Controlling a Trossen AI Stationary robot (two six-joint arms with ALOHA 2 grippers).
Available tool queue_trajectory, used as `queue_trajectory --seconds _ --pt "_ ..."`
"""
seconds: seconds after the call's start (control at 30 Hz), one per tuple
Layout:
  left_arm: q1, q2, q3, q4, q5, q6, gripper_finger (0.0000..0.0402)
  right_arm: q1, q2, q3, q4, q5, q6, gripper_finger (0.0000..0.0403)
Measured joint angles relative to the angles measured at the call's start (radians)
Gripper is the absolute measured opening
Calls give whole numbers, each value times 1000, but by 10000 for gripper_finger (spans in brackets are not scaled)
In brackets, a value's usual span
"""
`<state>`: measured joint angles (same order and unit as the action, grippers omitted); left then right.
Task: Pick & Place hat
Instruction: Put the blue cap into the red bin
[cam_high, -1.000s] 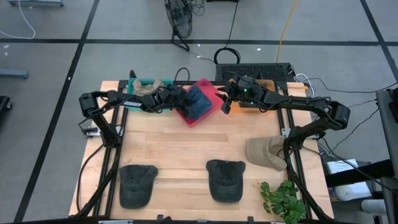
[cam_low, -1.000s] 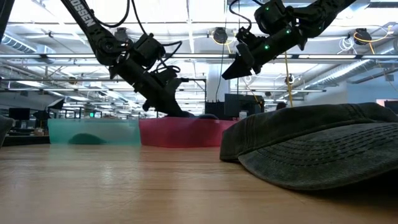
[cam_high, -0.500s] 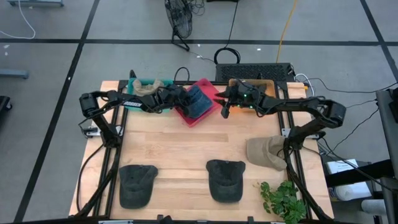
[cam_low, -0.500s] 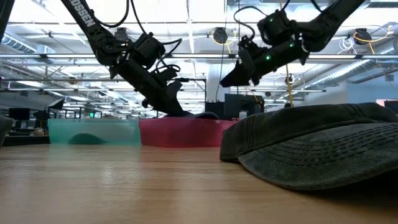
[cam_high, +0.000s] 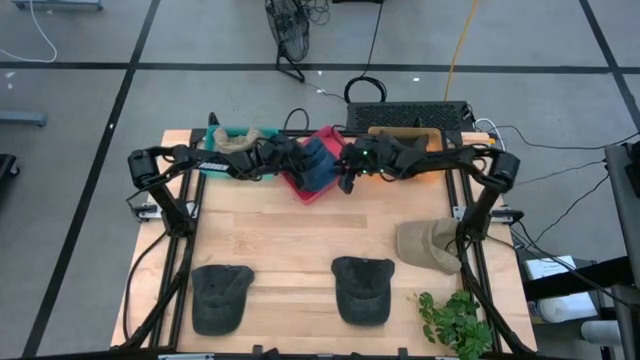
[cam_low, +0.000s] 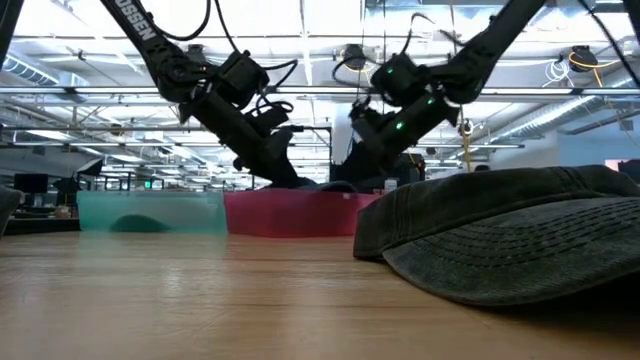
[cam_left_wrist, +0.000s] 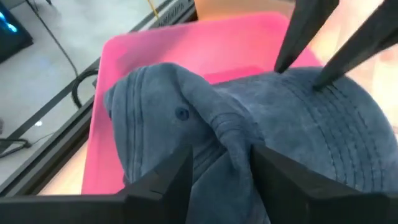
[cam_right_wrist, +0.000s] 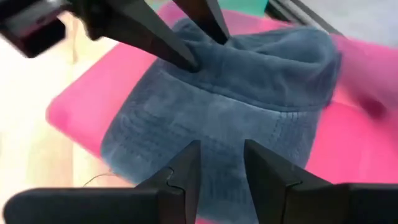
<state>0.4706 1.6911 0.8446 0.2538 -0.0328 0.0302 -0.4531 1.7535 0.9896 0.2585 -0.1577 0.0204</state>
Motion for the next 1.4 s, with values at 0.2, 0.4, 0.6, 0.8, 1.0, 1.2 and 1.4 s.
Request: queue_trajectory --seconds 0.2,0.4,0.6,0.8,1.0,1.2,1.4 --pt "-2 0 14 -67 -39 15 175 4 100 46 -1 -28 7 100" --pt "-2 -8 15 -67 -44 18 175 2 118 63 -21 -77 -4 100" --pt "-2 -23 15 -71 -42 12 175 2 85 62 -80 -78 -16 100" --pt "-3 -55 15 -107 -15 3 175 2 53 59 -109 -78 -36 100" --pt "-4 -88 14 -132 -21 10 175 1 -11 48 -123 -23 -35 100" --pt "-6 -127 16 -152 -52 18 175 14 -4 19 94 60 3 100" --pt "-5 -149 15 -311 -152 14 175 31 79 -1 288 155 -4 100"
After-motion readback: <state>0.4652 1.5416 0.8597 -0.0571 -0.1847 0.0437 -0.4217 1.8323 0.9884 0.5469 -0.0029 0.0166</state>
